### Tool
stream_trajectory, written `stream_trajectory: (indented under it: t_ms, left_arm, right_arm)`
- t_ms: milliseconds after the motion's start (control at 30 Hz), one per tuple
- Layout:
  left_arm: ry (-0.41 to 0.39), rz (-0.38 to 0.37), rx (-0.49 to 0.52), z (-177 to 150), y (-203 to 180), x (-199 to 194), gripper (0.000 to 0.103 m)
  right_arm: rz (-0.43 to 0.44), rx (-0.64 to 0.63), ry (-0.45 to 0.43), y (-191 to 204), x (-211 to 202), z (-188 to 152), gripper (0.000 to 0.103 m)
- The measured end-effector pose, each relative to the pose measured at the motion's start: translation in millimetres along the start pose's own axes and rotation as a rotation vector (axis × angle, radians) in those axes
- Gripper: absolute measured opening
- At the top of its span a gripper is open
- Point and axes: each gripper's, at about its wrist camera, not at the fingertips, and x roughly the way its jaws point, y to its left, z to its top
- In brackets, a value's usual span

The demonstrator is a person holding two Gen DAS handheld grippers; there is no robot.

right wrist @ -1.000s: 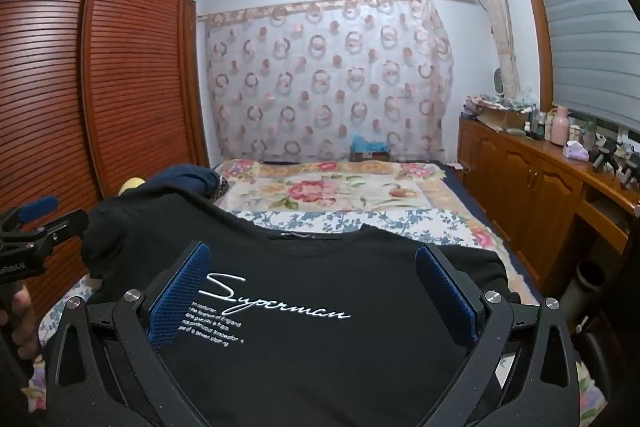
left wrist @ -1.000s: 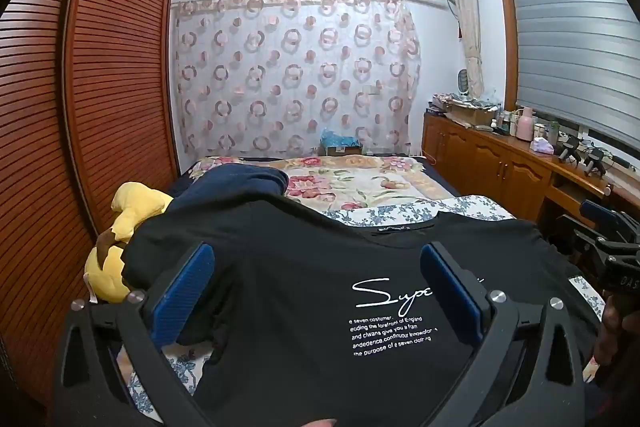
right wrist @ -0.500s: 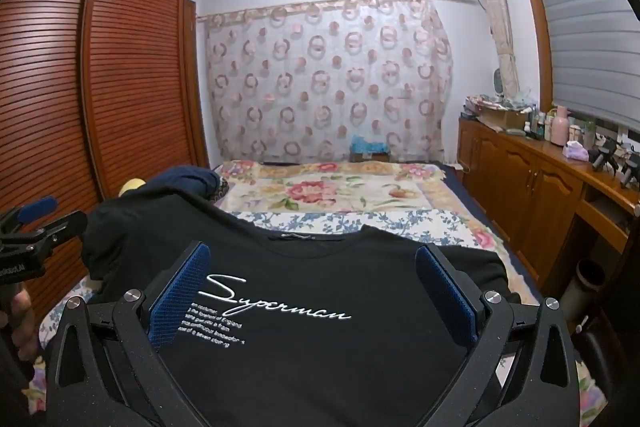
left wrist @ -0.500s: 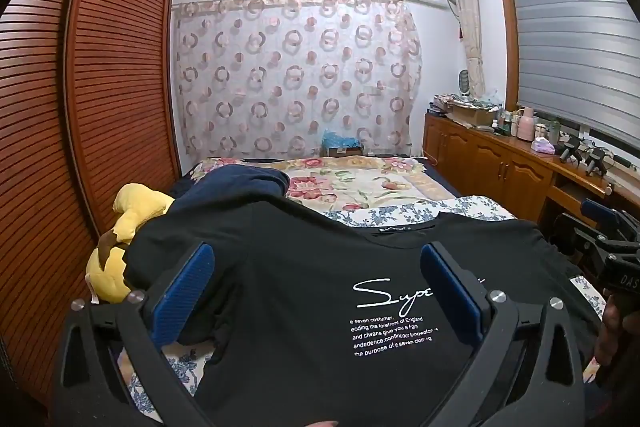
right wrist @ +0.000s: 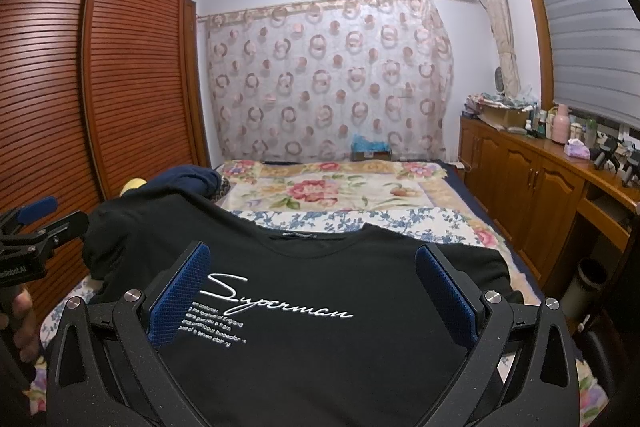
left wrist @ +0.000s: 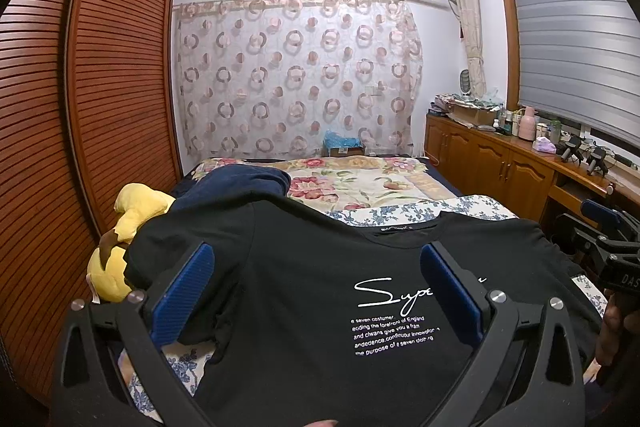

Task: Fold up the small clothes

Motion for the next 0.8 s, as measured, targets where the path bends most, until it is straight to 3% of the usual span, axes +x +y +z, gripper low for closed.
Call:
stream_trajectory:
  t_ms: [800]
  left_arm:
    - [-0.001,0.003,0.004,-0.1,-0.4,0.0,0.103]
  right_arm:
    - [0.002,0.001,-0.001,-5.6,-1.9,-1.5,0.103]
